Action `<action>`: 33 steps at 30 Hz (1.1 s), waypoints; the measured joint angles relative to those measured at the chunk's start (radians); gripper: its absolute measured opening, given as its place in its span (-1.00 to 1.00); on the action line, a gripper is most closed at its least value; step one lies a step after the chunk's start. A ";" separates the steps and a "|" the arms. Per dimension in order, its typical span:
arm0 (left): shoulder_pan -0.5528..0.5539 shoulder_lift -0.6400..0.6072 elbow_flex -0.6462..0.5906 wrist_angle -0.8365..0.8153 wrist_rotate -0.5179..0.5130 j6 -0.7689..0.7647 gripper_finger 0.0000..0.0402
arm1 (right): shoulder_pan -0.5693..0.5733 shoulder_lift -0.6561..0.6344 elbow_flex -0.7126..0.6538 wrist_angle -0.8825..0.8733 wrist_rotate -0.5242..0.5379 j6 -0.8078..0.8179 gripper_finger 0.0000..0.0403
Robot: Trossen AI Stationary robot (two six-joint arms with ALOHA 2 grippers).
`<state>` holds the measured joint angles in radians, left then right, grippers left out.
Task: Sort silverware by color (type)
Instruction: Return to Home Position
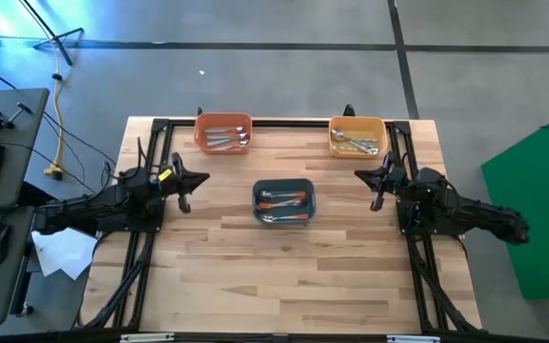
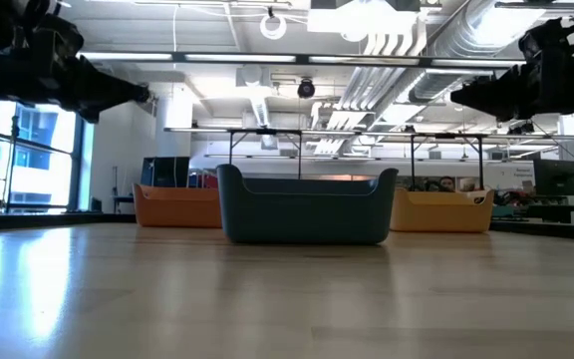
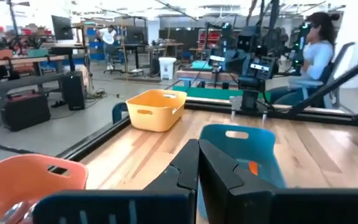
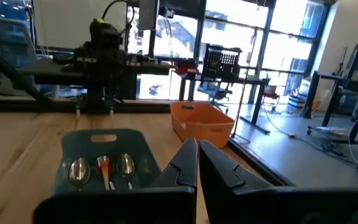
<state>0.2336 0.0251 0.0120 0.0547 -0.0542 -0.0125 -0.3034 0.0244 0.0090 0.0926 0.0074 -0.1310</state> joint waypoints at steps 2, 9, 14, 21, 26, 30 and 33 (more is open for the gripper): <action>-0.006 -0.013 0.000 -0.007 -0.001 0.014 -1.00 | 0.000 -0.017 0.000 -0.029 0.000 0.025 -1.00; -0.006 -0.004 0.000 -0.007 -0.039 -0.017 -1.00 | 0.000 -0.020 0.000 -0.049 0.111 0.052 -1.00; -0.006 -0.004 0.000 -0.010 -0.064 -0.058 -1.00 | 0.001 -0.020 0.000 -0.075 -0.001 0.054 -1.00; -0.006 -0.004 0.000 -0.015 -0.074 -0.045 -1.00 | 0.000 -0.020 0.000 -0.068 0.050 0.068 -1.00; -0.006 -0.004 0.000 -0.029 -0.079 -0.033 -1.00 | 0.000 -0.018 -0.001 -0.066 0.052 0.044 -1.00; -0.006 -0.004 0.000 -0.027 -0.079 0.048 -1.00 | 0.000 -0.018 -0.001 -0.067 0.045 0.062 -1.00; -0.006 -0.004 0.000 -0.027 -0.079 0.068 -1.00 | 0.000 -0.018 -0.001 -0.067 0.045 0.063 -1.00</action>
<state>0.2276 0.0216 0.0124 0.0273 -0.1333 0.0551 -0.3031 0.0063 0.0082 0.0257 0.0521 -0.0677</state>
